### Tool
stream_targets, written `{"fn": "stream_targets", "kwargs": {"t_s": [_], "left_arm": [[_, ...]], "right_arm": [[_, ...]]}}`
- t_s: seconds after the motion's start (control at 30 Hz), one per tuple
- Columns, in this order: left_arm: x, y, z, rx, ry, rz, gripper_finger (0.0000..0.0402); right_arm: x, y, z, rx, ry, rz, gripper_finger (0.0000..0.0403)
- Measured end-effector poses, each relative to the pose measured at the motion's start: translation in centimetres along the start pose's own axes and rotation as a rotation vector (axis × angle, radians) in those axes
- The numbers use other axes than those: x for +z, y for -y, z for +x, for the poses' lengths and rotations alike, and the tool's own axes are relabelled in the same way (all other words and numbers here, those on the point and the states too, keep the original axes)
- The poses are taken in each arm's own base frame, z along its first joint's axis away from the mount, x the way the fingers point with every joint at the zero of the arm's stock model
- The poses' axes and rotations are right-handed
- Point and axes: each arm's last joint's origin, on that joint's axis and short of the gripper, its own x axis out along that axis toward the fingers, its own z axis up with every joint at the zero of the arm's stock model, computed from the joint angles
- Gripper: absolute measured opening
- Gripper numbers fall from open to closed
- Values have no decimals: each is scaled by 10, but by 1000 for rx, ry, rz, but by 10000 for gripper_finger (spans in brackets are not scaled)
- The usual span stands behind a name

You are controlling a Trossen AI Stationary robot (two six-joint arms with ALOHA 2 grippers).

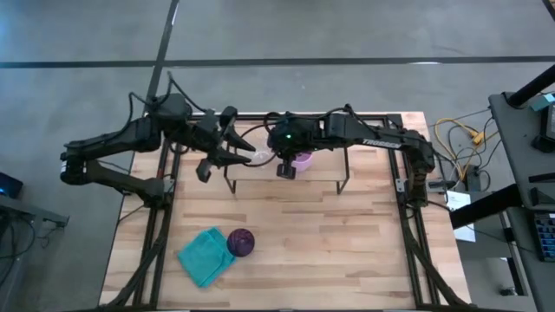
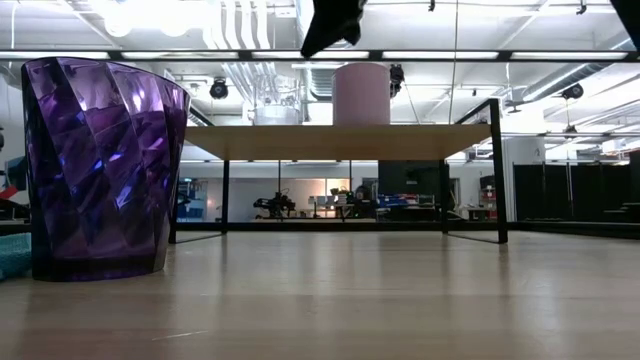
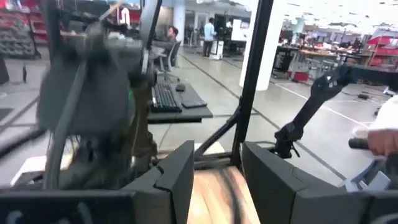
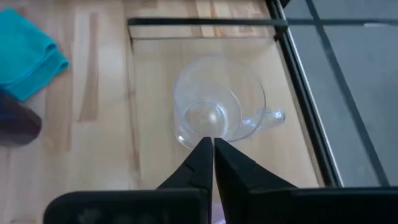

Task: Stack small to large cups/mugs on shelf
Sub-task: Put the pink mug on the shelf

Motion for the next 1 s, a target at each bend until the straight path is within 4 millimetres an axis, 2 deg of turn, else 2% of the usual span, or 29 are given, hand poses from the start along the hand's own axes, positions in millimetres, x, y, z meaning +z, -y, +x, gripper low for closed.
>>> {"fn": "stream_targets", "kwargs": {"t_s": [0.3, 0.43, 0.63, 1.0], "left_arm": [[11, 12, -22, 21, 61, 32, 123], [13, 14, -28, 24, 76, 40, 123], [11, 14, -28, 41, 64, 78, 123], [8, 10, -21, 45, 46, 76, 123]], "right_arm": [[-4, -5, 34, -11, -71, 41, 8], [-3, -6, 32, -107, -68, 13, 8], [-5, -6, 29, -118, -86, 30, 8], [-7, 12, 35, -147, -103, 70, 8]]}}
